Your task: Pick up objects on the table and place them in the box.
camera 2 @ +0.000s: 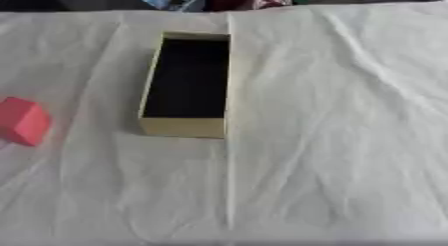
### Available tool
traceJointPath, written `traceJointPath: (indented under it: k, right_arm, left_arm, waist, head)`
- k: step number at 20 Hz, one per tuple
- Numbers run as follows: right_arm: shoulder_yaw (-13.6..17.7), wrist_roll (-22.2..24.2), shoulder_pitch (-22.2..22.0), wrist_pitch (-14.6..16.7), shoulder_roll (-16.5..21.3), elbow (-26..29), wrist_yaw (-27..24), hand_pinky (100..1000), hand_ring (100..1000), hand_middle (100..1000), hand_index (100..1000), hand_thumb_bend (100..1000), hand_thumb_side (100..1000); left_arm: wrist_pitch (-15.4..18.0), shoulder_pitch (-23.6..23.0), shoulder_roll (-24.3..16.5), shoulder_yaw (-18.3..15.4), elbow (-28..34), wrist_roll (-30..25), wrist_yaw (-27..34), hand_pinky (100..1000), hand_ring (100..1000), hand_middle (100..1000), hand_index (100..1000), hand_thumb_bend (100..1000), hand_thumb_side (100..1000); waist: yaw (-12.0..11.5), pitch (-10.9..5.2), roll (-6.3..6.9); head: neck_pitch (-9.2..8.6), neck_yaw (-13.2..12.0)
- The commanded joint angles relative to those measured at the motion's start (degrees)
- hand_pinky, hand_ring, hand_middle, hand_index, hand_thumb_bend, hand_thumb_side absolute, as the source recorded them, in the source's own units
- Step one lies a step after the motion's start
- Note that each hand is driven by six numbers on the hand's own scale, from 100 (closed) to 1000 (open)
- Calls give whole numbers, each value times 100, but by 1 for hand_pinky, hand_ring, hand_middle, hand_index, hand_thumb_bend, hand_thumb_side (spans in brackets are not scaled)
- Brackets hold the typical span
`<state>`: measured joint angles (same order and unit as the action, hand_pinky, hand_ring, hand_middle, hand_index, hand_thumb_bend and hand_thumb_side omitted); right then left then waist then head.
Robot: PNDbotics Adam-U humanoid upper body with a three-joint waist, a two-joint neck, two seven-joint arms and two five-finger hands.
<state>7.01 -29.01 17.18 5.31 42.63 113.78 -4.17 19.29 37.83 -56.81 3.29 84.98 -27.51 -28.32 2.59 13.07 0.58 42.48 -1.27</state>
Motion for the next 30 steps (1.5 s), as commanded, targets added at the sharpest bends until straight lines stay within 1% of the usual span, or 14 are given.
traceJointPath:
  k: [1,2,3,4,6,13,17,20,23,25,27,30]
  right_arm:
    - [33,26,82,6,211,81,-43,845,814,808,814,100,408]
    - [29,31,86,4,211,81,-44,845,814,808,814,100,408]
    - [26,34,88,2,210,81,-44,845,814,808,814,100,408]
    - [22,37,91,0,210,81,-45,845,814,808,814,100,408]
    - [15,44,90,-5,209,81,-45,845,814,808,814,100,408]
    - [-11,65,101,-24,206,81,-43,845,814,807,814,100,408]
    - [-20,72,107,-31,201,81,-45,845,813,807,814,100,408]
    - [-27,77,117,-34,196,81,-48,845,813,807,813,100,408]
    - [-33,80,125,-39,193,81,-48,845,813,806,813,100,408]
    - [-38,83,133,-42,188,81,-50,845,813,806,813,100,408]
    - [-42,85,139,-46,186,81,-51,845,813,806,813,100,408]
    - [-49,90,145,-52,185,81,-50,845,812,806,813,100,408]
  left_arm:
    - [174,180,-269,74,-34,-439,-51,883,848,846,913,814,308]
    - [227,209,-264,114,-51,-577,-51,889,853,850,917,840,331]
    - [272,234,-257,138,-66,-700,-43,902,865,860,927,899,365]
    - [335,257,-251,184,-75,-860,-31,909,870,865,932,924,377]
    - [434,307,-228,220,-96,-1133,25,916,876,869,933,936,376]
    - [606,488,-122,398,-247,-1904,288,928,891,882,944,942,343]
    - [644,627,-38,525,-387,-2326,503,928,893,885,941,908,284]
    - [663,683,26,667,-525,-2432,585,922,891,884,941,876,224]
    - [689,696,76,839,-672,-2444,617,919,889,880,944,861,190]
    - [707,688,99,954,-760,-2446,655,915,887,877,951,841,142]
    - [718,675,105,1047,-811,-2446,674,912,885,874,949,844,153]
    - [749,609,71,1181,-738,-2446,633,911,886,876,943,864,195]
  waist:
    - [1,-185,79]
    - [2,-185,80]
    - [2,-186,81]
    - [4,-185,83]
    - [0,-183,85]
    - [-3,-182,94]
    - [4,-184,96]
    - [13,-177,99]
    - [19,-169,105]
    - [22,-162,110]
    - [30,-156,116]
    - [43,-142,124]
  head:
    - [-6,-12]
    - [-11,-17]
    - [-14,-20]
    - [-17,-27]
    - [-19,-34]
    - [-38,-40]
    - [-48,-55]
    - [-55,-70]
    - [-46,-84]
    - [-46,-95]
    - [-45,-101]
    - [-50,-100]
